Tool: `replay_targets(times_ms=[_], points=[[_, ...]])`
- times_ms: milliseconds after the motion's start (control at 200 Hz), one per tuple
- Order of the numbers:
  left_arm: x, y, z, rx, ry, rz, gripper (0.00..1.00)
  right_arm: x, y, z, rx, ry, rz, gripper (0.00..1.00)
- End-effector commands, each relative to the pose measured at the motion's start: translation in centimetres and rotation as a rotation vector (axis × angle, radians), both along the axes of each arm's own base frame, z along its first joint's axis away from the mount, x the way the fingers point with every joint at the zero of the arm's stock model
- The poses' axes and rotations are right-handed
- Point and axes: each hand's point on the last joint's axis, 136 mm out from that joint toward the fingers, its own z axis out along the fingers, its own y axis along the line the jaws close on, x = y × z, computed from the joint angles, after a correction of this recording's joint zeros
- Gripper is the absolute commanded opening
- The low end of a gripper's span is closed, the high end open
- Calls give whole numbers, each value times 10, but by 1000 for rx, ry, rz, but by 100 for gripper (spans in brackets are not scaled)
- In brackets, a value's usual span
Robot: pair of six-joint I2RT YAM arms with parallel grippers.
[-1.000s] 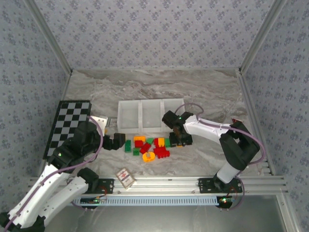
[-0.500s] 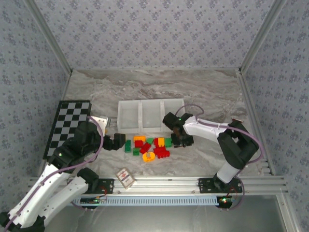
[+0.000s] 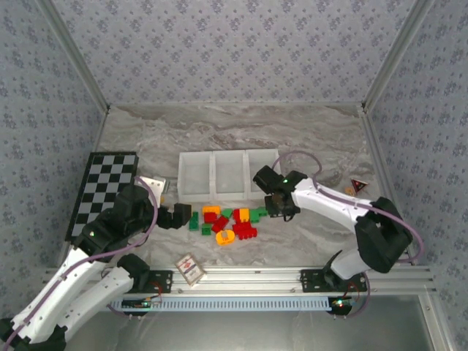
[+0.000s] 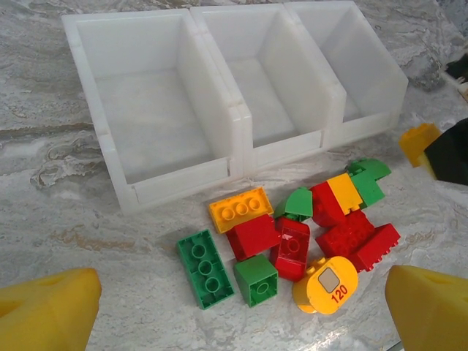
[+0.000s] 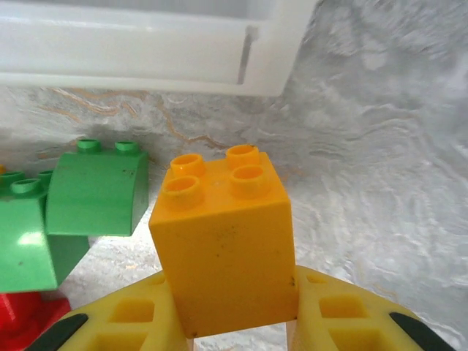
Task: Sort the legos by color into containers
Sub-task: Pick up the lego from the center of the table, then place the lego in the container.
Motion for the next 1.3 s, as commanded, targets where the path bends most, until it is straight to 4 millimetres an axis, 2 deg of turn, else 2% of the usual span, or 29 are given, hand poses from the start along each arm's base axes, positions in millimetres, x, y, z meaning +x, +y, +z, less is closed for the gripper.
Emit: replay_targets(times_ms=[0,110,230,245,285,475,590,750,900,1089,1294], points=[[2,0,5,-12,-21,14,100,12,2,42,30,-97,50,31],[4,3,4,-1,-22,30,100,23,19,59,95,-127,113,31],[3,3,3,2,-21,28,100,43,31,58,120,-112,128,31],[3,3,3,3,-20,28,100,50,36,66,135,-130,131,31],[2,2,4,5,-23,25,100,60,41,66,139,-130,137,31],[2,5,3,31,-31,36,100,90,60,45,138,-84,153,32],[1,4,3,32,-34,28,100,103,62,26,119,-54,141,32],[0,3,3,33,-34,26,100,105,58,11,95,-39,129,33],[0,3,3,33,-35,25,100,103,55,6,91,-33,118,40],[0,3,3,32,-35,24,100,106,55,14,104,-65,110,49],[0,3,3,34,-34,24,100,102,55,32,127,-98,107,51]])
